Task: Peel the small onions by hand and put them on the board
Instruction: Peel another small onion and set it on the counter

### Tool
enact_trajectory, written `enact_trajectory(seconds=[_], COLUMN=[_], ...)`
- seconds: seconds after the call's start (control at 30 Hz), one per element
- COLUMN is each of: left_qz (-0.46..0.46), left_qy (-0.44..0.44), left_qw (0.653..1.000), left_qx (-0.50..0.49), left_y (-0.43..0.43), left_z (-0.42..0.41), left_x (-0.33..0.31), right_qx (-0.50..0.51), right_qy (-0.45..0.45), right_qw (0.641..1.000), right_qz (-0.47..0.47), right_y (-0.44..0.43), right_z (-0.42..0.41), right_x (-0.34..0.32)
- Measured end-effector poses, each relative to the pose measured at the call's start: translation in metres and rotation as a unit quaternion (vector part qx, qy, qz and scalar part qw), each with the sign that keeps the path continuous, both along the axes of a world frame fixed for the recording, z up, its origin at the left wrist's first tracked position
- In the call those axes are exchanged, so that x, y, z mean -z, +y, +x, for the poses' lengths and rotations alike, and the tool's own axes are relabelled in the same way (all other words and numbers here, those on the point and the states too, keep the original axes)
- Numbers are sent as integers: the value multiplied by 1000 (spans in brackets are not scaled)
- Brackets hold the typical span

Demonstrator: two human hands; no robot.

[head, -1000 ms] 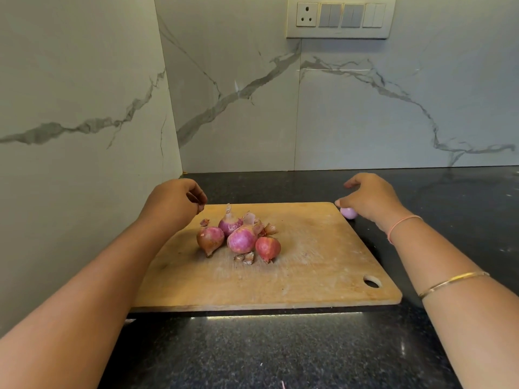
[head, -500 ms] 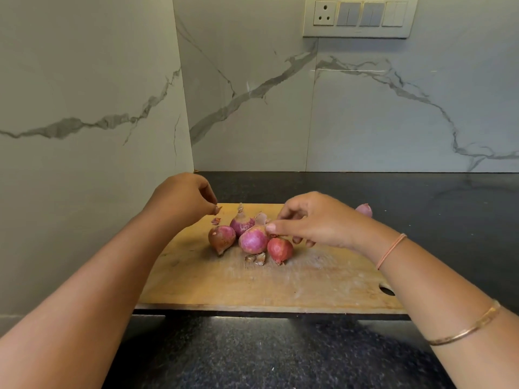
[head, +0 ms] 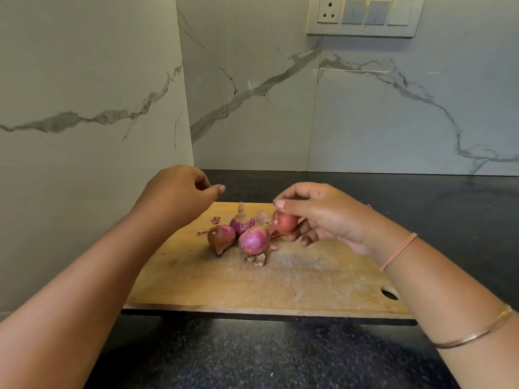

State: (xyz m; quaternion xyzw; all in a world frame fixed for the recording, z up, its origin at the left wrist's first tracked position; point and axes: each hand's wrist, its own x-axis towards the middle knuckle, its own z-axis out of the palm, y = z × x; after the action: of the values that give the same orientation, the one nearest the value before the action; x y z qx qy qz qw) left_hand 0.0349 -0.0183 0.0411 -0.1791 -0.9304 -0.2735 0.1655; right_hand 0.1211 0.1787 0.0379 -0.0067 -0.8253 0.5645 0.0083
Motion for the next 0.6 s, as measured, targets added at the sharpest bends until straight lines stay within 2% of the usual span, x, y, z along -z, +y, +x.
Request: enact_trajectory(seconds=[0.1,0.23,0.4,0.6], left_qz=[113,224,245,263], left_qy=[17,-43,-77,-66], left_qw=[991,959,934,918], left_qx=[76,169,248,289], left_y=[-3,-1,8,13], left_z=[9,15,22,24], left_x=[-1,5,13,18], right_qx=[2,-14,-53,-77], right_qy=[10,-3,4,29], right_qw=[993,980,971,974], right_qz=[-114,-198,-235,-211], right_y=[-2,-4,-5,-10], right_z=[0,-1,-2,0], right_x=[-1,0,1,1])
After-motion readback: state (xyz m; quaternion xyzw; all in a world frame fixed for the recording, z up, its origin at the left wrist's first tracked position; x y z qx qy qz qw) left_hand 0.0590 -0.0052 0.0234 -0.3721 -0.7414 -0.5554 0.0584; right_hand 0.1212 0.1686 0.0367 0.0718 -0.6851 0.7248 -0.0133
